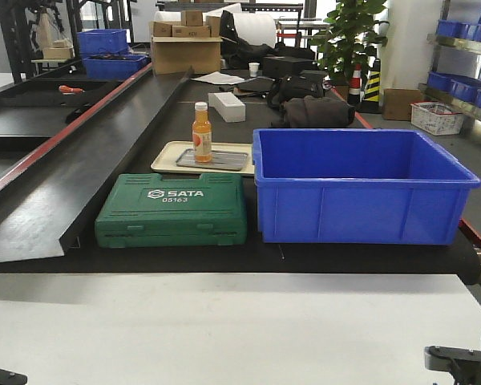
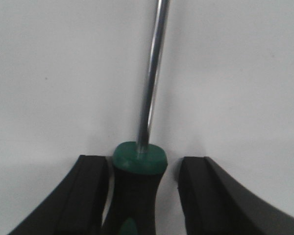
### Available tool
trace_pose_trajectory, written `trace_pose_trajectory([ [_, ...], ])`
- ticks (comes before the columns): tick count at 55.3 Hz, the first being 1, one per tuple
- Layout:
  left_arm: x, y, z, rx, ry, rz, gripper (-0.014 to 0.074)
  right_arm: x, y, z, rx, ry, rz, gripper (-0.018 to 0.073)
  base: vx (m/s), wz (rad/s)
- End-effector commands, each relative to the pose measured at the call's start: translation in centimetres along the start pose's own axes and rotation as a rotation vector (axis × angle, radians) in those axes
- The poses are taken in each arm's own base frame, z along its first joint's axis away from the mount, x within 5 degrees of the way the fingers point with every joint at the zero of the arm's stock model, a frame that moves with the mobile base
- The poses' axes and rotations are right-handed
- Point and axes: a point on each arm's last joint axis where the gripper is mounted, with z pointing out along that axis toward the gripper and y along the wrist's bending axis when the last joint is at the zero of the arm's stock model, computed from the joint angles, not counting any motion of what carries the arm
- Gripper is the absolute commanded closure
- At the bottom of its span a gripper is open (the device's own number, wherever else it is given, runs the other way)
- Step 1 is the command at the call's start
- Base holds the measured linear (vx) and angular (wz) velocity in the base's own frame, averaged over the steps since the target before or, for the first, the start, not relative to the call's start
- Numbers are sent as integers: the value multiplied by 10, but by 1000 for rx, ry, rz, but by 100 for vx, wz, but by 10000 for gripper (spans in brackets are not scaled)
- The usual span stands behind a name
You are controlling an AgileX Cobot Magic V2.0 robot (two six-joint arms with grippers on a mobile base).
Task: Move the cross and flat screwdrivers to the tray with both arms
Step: 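Lift both held screwdrivers upright off the table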
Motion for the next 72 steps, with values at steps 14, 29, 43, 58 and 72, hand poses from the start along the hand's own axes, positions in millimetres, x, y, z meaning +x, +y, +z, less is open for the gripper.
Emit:
trace_pose_trajectory([
  [14,-6,0,-12,-12,-64,-8,192,3,2,-2,-19,36,12,415,0,0],
  [29,-6,-1,-12,7,-69,-38,563,3,2,-2,-27,31,-58,573,0,0],
  [43,-11,-7,-22,45,-144,-93,602,0,8,-20,-88,-41,-91,570,0,0],
  [58,-14,-17,-86,58,-451,-149,602,1,20,-100,-202,-341,-118,568,0,0],
  [72,4,-52,-168,103,-799,-100,601,31,31,-193,-321,-665,-166,567,0,0],
])
